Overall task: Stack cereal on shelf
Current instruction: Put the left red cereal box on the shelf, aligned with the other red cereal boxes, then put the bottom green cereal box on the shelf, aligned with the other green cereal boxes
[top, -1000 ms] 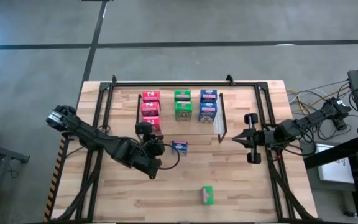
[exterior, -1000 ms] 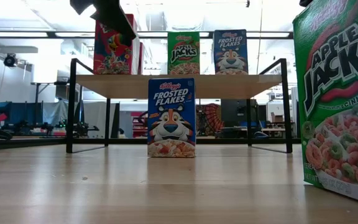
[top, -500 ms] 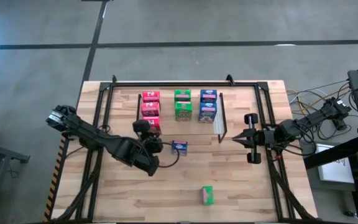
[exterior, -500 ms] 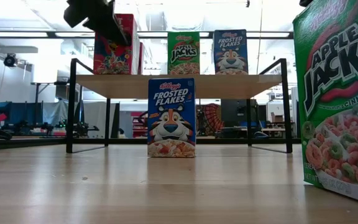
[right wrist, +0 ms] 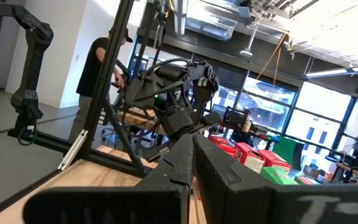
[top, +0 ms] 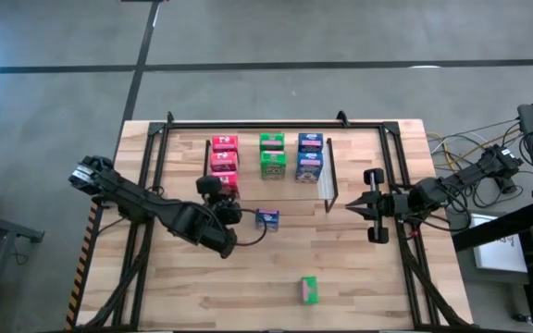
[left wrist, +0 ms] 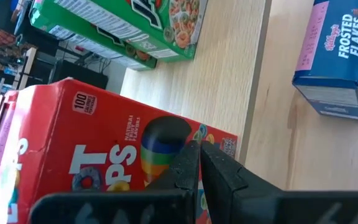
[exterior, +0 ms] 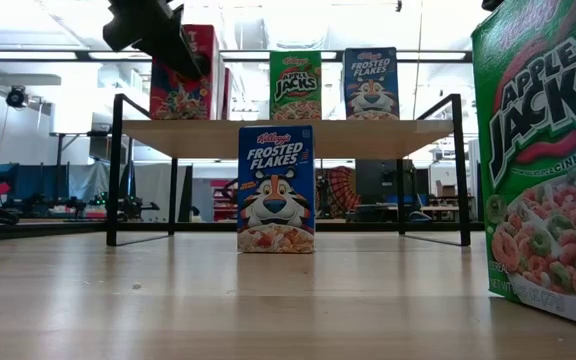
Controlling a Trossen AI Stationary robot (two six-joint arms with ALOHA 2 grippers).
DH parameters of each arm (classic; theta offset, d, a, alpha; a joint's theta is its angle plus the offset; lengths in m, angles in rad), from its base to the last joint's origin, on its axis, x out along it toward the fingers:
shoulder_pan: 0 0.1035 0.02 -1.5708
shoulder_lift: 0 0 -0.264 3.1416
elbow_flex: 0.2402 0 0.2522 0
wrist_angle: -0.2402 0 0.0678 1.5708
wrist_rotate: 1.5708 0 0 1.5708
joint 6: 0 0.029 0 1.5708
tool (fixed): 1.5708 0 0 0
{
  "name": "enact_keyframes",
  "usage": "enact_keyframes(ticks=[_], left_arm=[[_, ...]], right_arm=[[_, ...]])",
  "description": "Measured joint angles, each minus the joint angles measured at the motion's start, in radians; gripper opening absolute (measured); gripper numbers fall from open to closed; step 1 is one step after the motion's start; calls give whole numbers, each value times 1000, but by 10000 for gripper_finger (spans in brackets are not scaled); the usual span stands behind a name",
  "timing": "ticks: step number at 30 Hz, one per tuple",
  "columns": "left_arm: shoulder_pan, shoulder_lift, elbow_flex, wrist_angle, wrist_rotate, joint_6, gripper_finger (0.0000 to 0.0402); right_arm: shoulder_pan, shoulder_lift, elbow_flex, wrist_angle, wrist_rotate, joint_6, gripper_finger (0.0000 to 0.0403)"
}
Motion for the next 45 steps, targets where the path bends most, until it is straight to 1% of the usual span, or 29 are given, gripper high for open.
enact_keyframes(ticks=[5,10,13,18,24,28,32,35,40,45], left_arm=[[0,0,0,-49,1,-50,0],[-5,0,2,-45,2,-49,0],[-12,0,26,-41,3,-49,0],[-55,-2,121,-43,3,-19,0],[-111,-5,282,-39,3,82,0],[-141,-9,339,-18,2,174,0],[-164,-35,312,55,4,268,0],[-166,-59,264,99,17,288,0],[-166,-96,166,188,30,334,0],[-177,-170,36,321,52,452,0]], right_arm=[[0,0,0,0,0,-1,9],[0,0,0,0,0,-5,9],[0,0,0,0,0,-5,9],[0,0,0,0,0,-7,9],[0,0,0,-1,0,-3,9],[0,0,0,-2,0,4,9],[0,0,0,-2,0,14,9],[0,0,0,-1,0,37,9],[0,2,0,15,0,94,9],[0,45,0,43,-2,174,9]])
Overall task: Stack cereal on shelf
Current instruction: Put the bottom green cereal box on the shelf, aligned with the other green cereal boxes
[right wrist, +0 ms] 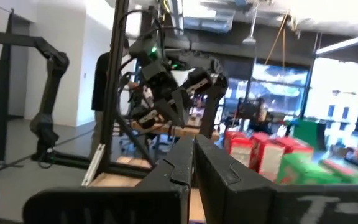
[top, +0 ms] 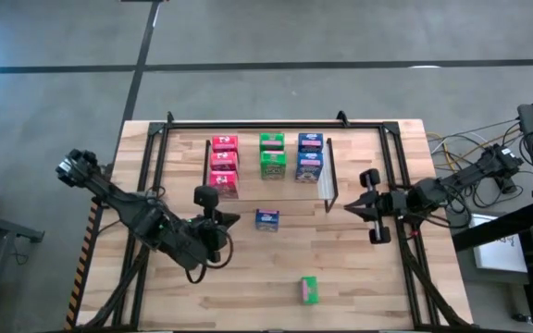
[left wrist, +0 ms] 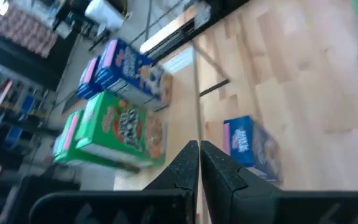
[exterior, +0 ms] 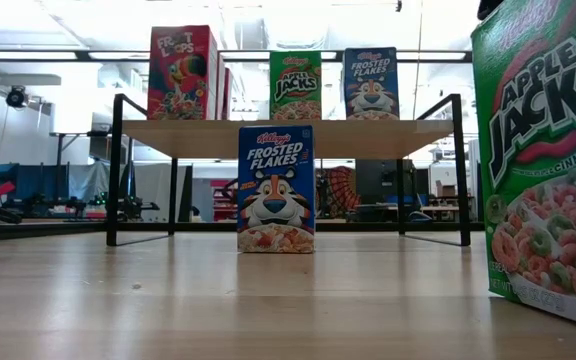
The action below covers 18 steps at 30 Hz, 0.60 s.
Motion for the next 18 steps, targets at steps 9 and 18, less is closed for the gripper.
enact_keyframes(ticks=[9,18], left_arm=[[-4,-228,-310,442,57,151,0],[-5,-336,-539,705,56,200,0]], right_arm=[[0,197,14,113,-1,219,9],[2,454,206,13,-1,507,9]])
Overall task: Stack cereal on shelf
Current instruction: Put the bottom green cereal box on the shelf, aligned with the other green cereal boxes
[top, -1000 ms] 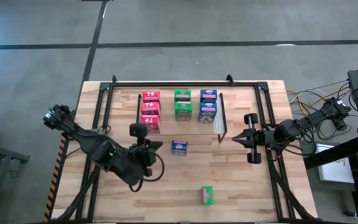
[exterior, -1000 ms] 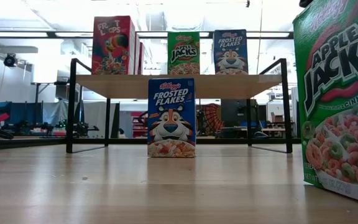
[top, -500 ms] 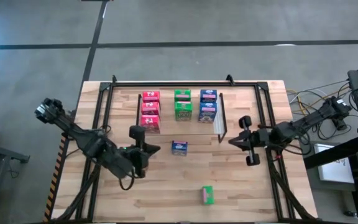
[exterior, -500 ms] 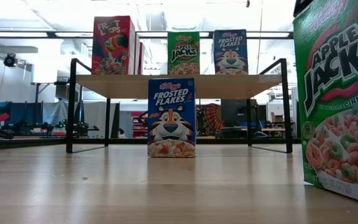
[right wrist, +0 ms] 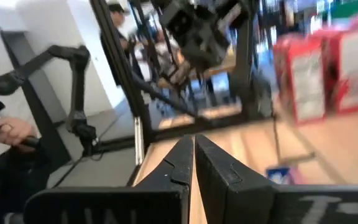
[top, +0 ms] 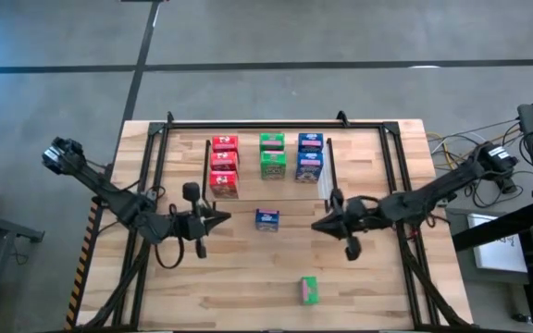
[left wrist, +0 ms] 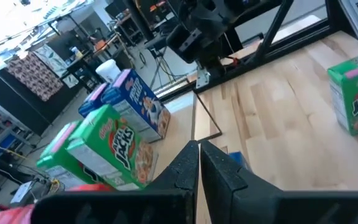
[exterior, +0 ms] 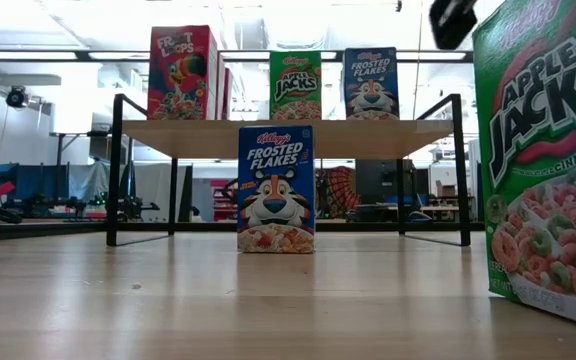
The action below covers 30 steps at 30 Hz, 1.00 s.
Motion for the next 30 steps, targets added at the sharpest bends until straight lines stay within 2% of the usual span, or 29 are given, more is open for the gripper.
enact_keyframes(ticks=[2,8,11,17,23,30], left_arm=[[0,-1,-31,26,0,3,0],[-15,-3,-59,91,-3,34,0],[-40,-13,-53,102,-5,43,0],[-100,-26,-36,97,-84,44,0],[-137,-29,-36,80,-90,44,0],[-165,-29,-37,69,-90,41,0]], right_arm=[[0,50,71,-107,-5,78,9],[19,198,339,-495,-105,337,9],[40,275,487,-703,-106,466,9],[77,429,775,-1073,-105,706,9],[107,579,1019,-1369,-129,951,9],[145,728,1196,-1614,-238,1224,9]])
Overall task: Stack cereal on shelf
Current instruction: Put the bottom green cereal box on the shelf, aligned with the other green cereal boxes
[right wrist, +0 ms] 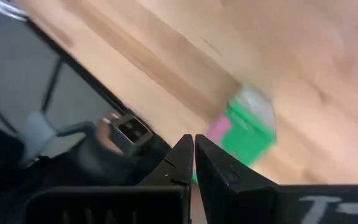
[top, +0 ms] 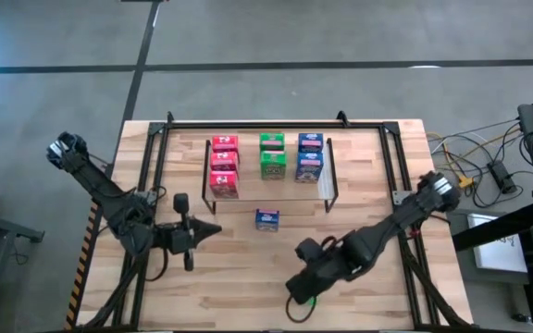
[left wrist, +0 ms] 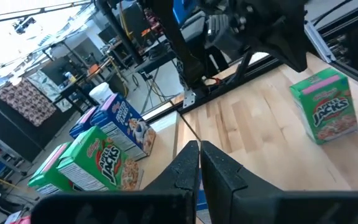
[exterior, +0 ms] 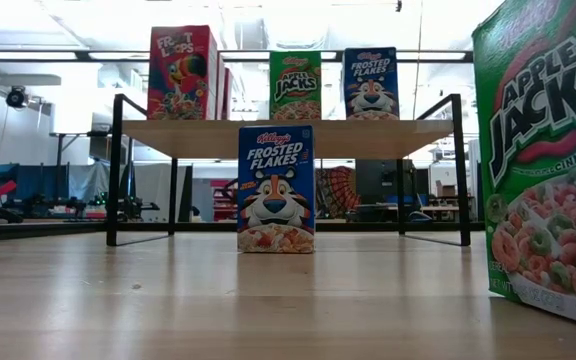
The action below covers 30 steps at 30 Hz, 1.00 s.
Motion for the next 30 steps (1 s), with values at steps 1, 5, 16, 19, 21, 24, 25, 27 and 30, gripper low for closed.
enact_keyframes(ticks=[1,5,16,19,21,24,25,27,30], left_arm=[[-4,0,0,0,0,0,0],[-12,0,0,-7,0,2,0],[-14,-1,0,-16,1,28,0],[-14,-1,0,-16,1,29,0],[-14,-1,0,-19,1,30,0],[-14,-1,0,-21,1,40,0],[-14,-1,0,-21,1,44,0],[-14,-1,0,-22,1,47,0],[-14,-1,0,-24,1,48,0]], right_arm=[[7,19,19,-32,-19,37,9],[24,80,75,-136,-107,154,9],[31,117,93,-156,-129,237,59],[30,114,93,-158,-129,253,109],[30,110,93,-157,-129,259,145],[25,110,93,-157,-125,287,197],[21,110,93,-157,-123,302,212],[12,110,93,-155,-119,330,237],[7,110,92,-156,-93,341,260]])
